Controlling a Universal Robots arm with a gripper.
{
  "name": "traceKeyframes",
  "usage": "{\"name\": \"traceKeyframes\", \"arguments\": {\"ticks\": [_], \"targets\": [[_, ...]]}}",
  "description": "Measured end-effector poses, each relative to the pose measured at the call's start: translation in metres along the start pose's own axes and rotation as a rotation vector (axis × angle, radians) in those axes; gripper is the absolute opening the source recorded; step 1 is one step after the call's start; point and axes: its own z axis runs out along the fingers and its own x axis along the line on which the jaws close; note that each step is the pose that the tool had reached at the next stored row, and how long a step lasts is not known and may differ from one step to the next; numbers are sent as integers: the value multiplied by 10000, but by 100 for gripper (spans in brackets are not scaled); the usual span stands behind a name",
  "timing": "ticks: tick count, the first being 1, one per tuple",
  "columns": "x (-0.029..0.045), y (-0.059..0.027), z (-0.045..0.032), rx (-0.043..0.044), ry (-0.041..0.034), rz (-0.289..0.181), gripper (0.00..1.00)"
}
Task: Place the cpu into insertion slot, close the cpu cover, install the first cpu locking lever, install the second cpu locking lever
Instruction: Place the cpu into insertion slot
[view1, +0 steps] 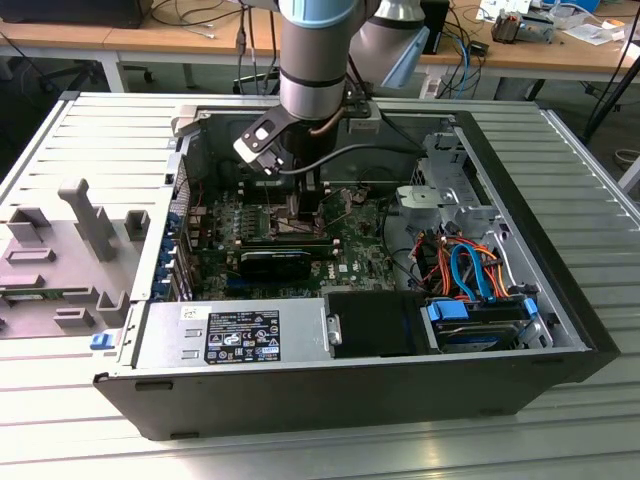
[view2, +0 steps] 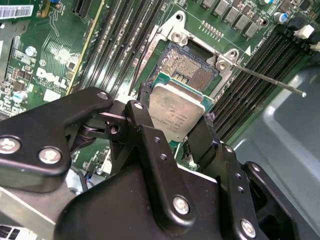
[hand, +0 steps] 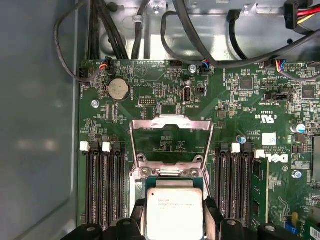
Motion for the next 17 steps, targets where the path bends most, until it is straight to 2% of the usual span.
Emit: {"name": "traceKeyframes", "arguments": {"ticks": [8, 11, 17], "targets": [[0, -53, 110, 0, 1, 0, 55], [0, -97, 170, 0, 2, 0, 55], [5, -101, 274, 0, 0, 7, 55]]}}
